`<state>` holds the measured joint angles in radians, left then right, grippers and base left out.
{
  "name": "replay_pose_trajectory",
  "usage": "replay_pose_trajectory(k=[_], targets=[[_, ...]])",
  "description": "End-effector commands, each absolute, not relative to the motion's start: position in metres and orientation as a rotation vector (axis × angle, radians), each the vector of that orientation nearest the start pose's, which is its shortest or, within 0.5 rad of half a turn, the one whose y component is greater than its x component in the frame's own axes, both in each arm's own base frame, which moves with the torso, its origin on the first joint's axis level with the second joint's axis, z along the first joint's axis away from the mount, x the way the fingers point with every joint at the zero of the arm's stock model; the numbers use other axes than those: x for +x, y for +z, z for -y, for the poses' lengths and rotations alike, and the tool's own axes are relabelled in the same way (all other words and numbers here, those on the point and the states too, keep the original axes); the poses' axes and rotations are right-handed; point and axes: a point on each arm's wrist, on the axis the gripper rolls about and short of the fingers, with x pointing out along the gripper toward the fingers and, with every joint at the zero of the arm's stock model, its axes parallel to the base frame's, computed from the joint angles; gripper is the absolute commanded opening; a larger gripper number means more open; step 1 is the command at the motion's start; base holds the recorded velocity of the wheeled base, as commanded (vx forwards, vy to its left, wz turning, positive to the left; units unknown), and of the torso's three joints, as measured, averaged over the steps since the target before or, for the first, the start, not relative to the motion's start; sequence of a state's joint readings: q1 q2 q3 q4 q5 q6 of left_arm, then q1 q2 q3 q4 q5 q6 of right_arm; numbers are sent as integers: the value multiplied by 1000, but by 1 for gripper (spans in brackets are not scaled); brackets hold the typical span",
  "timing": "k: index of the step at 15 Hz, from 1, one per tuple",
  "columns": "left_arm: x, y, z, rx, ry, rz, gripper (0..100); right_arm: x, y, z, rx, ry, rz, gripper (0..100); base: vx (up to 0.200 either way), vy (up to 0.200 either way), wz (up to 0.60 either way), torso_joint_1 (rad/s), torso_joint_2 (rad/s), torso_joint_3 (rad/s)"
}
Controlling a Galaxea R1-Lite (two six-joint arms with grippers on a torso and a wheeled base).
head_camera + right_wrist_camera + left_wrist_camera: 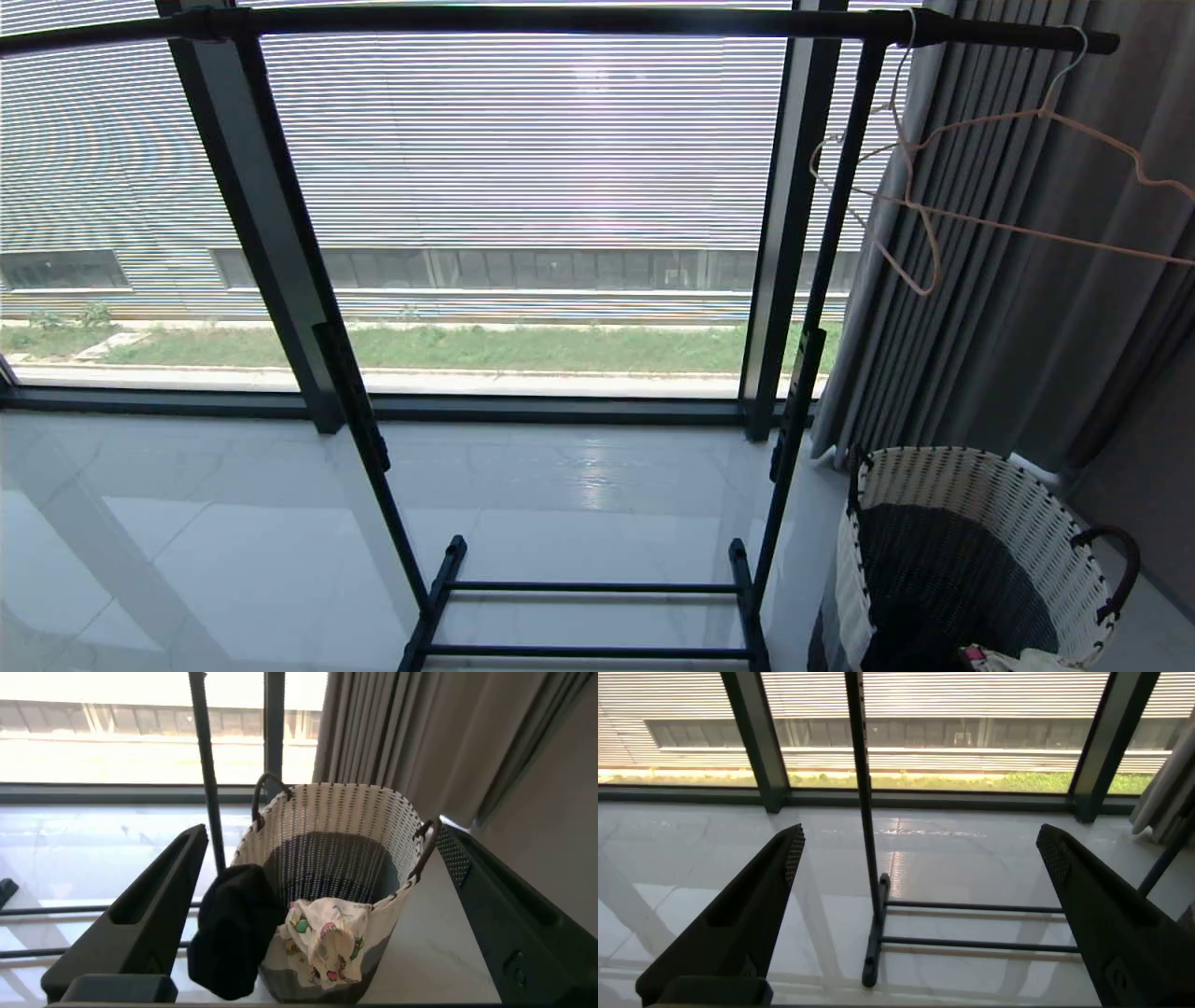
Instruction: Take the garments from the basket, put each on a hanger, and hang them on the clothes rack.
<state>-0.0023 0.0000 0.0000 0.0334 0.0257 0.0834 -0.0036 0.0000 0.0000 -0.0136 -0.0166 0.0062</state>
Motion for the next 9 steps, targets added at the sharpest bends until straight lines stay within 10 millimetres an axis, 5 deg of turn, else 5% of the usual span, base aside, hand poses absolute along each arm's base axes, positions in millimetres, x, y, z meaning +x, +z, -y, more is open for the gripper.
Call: replay_pose_trajectory(k=[1, 3, 9], targets=[[-23, 72, -1, 83, 23, -35, 100, -23, 77, 0, 6, -20, 14, 100, 0, -200, 0, 12, 2, -2], [-23, 72, -1, 79, 23, -35, 100, -23, 77, 0, 6, -20, 14, 100, 0, -200, 0, -2, 2, 2], [-23, 72, -1, 50, 24, -34, 100, -23, 77, 0, 23, -20, 13, 100, 0, 0, 0, 0, 0, 0]])
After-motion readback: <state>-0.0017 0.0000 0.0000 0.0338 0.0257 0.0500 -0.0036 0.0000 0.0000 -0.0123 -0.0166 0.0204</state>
